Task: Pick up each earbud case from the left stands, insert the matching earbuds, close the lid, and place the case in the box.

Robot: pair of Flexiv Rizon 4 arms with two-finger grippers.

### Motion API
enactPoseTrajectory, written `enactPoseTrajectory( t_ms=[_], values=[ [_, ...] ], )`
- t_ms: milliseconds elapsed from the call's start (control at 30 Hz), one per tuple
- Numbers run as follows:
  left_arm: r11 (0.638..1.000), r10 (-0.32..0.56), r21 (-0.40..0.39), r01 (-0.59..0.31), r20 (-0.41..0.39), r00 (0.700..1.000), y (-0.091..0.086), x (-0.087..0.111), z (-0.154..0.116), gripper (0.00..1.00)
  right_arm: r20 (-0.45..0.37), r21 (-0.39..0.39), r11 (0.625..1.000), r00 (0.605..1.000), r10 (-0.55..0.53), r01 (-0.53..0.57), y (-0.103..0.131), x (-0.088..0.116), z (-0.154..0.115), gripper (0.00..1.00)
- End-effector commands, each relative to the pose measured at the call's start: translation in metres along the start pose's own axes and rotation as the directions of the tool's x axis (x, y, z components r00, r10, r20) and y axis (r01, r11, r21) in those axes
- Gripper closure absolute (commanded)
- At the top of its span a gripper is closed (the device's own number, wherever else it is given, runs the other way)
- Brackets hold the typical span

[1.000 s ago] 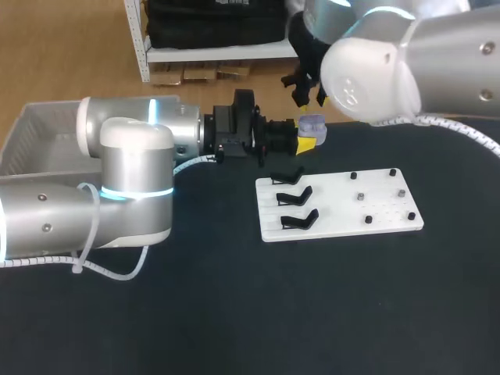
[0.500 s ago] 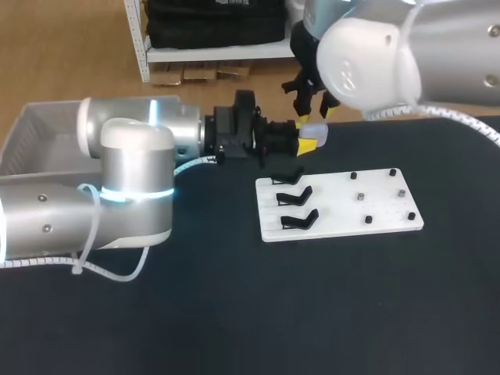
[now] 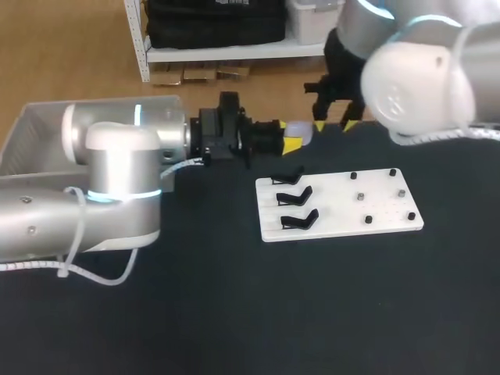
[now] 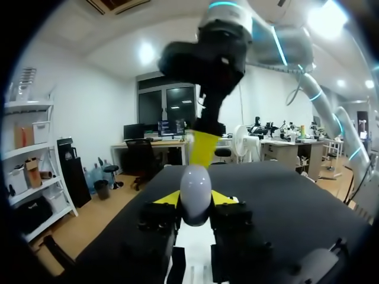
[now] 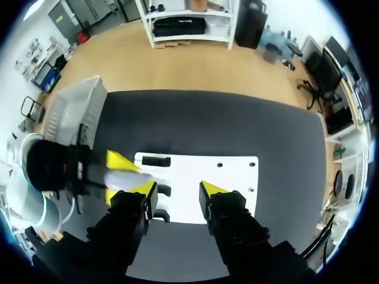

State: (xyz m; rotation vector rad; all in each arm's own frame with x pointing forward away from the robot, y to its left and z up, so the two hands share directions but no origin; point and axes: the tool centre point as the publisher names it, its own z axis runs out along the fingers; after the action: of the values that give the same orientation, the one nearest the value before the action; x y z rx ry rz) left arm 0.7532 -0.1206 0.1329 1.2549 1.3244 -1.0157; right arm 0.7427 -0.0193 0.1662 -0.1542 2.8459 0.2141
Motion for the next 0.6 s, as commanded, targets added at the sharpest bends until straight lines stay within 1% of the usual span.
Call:
enactPoseTrajectory(
  t_ms=[33,67,133,167,200,267,367,500,600],
  values=[
    [0.999,-0.001,-0.033,0.001,-0.004,1.000,-0.010,-0.005,-0.023,1.00,0.129,-0.007,1.000,0.992,0.006,-0.005,-0.009,0.029,-0.005,0.49],
    [0.999,-0.002,-0.041,0.002,-0.004,1.000,-0.010,-0.006,-0.027,1.00,0.128,-0.014,1.000,0.992,0.005,-0.004,-0.010,0.030,-0.005,0.47],
    [0.999,0.004,-0.048,-0.004,-0.007,1.000,-0.009,-0.009,-0.034,1.00,0.134,-0.011,1.000,0.991,0.002,0.000,-0.010,0.031,-0.006,0.21],
    [0.999,0.010,-0.054,-0.010,-0.010,1.000,-0.009,-0.011,-0.038,1.00,0.132,-0.014,1.000,0.991,0.000,0.002,-0.010,0.031,-0.006,0.05],
    [0.998,0.016,-0.055,-0.016,-0.012,1.000,-0.008,-0.012,-0.042,1.00,0.132,-0.014,1.000,0.991,0.000,0.002,-0.010,0.031,-0.006,0.00],
    [0.998,0.027,-0.057,-0.028,-0.014,1.000,-0.006,-0.015,-0.051,1.00,0.132,-0.014,1.000,0.991,0.000,0.002,-0.010,0.031,-0.006,0.00],
    [0.997,0.048,-0.057,-0.049,-0.022,0.999,0.002,-0.017,-0.072,1.00,0.132,-0.014,1.000,0.991,0.000,0.002,-0.010,0.031,-0.006,0.00],
    [0.993,0.066,-0.093,-0.070,-0.039,0.997,0.014,-0.021,-0.110,1.00,0.132,-0.014,1.000,0.991,0.000,0.002,-0.010,0.031,-0.006,0.00],
    [0.990,0.077,-0.109,-0.086,-0.082,0.994,0.025,-0.023,-0.141,1.00,0.132,-0.014,1.000,0.991,0.000,0.002,-0.010,0.031,-0.006,0.00]
  ],
)
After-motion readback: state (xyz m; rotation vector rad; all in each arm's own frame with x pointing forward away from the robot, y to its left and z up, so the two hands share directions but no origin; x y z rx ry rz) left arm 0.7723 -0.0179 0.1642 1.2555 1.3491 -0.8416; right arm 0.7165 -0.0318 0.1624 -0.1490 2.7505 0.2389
